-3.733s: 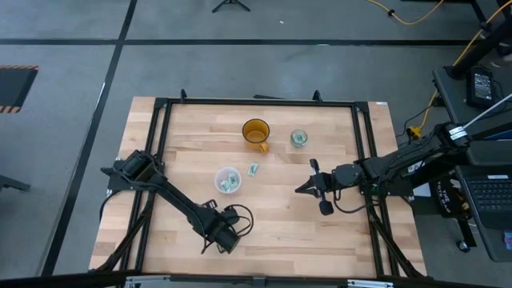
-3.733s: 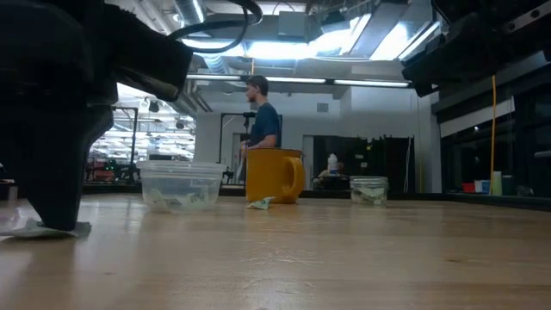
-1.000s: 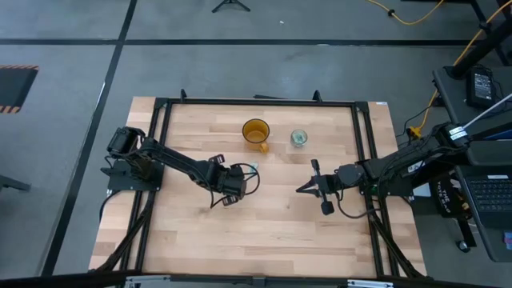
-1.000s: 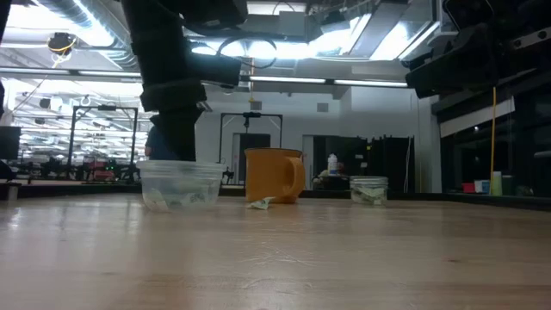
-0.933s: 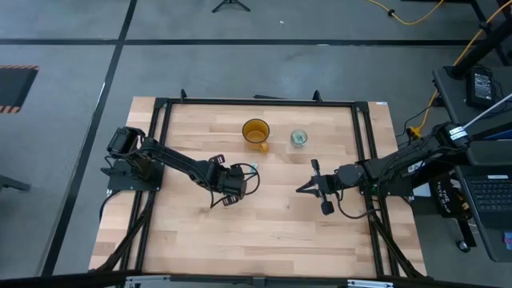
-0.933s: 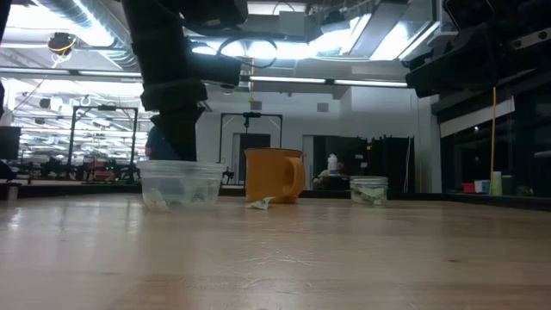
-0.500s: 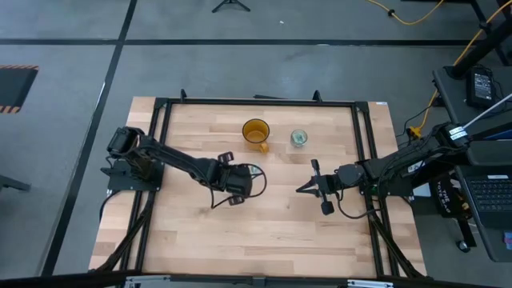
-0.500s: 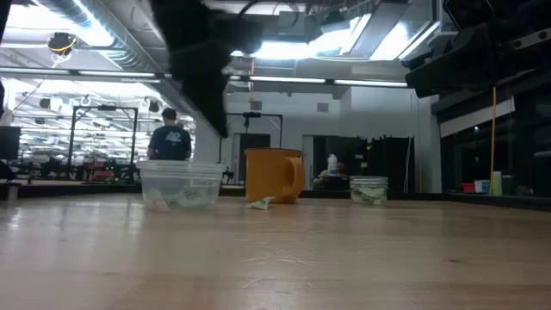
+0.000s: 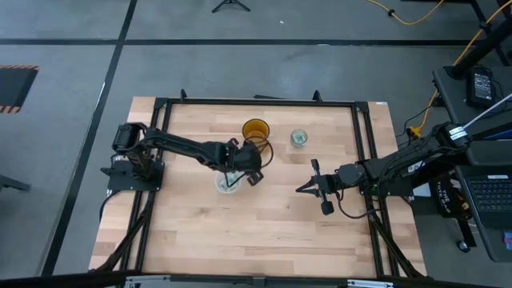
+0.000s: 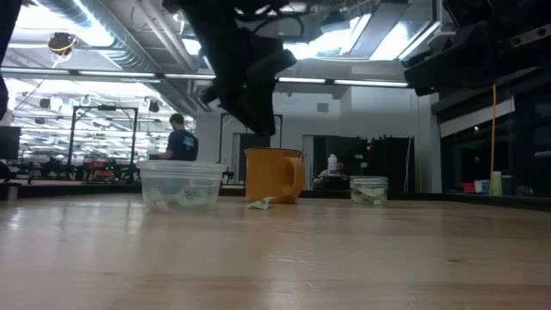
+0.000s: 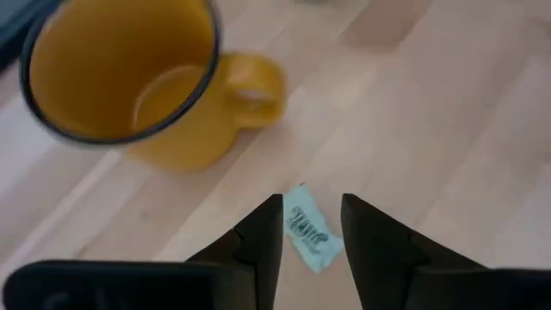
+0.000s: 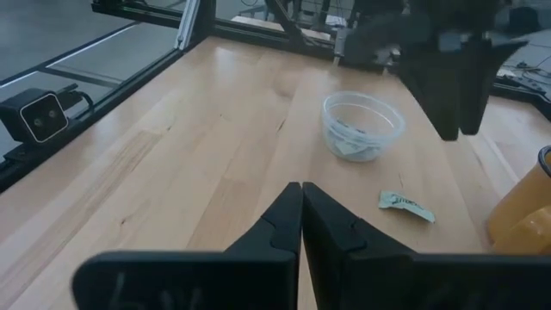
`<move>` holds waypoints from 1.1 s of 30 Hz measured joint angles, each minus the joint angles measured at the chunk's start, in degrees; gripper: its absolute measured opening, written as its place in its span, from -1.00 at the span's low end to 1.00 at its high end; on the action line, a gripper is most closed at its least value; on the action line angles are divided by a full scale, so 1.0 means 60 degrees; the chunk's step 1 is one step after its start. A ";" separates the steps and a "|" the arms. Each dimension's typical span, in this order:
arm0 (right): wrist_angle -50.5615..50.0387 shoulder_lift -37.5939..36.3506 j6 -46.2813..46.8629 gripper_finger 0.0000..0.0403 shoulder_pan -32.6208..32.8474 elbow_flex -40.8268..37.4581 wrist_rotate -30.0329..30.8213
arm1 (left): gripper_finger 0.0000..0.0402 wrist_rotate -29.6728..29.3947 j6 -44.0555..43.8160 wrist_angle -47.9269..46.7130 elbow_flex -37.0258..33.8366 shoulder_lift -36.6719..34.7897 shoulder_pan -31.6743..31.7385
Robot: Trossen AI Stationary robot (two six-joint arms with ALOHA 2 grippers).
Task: Pick and place Stevia / Truvia into bins
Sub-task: Put the stevia packet into the transparent container
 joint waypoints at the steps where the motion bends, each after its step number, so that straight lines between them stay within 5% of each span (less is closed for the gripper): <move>1: -0.0001 0.0000 0.0002 -0.92 0.0000 0.0000 0.0000 | -0.42 0.0064 -0.0203 -0.0041 -0.0026 0.0016 0.0066; 16: 0.0073 -0.0007 0.0193 -0.92 0.0007 -0.0007 0.0004 | -0.34 0.0437 -0.0514 0.0847 -0.0039 0.1767 0.0442; 26: 0.0065 -0.0007 0.0193 -0.92 0.0000 -0.0007 0.0004 | -0.34 0.2031 -0.0902 0.0822 -0.0037 0.2012 0.0628; 33: 0.0065 -0.0007 0.0197 -0.92 0.0001 -0.0007 0.0004 | -0.38 0.1854 -0.1317 0.0651 -0.0019 0.2350 0.0658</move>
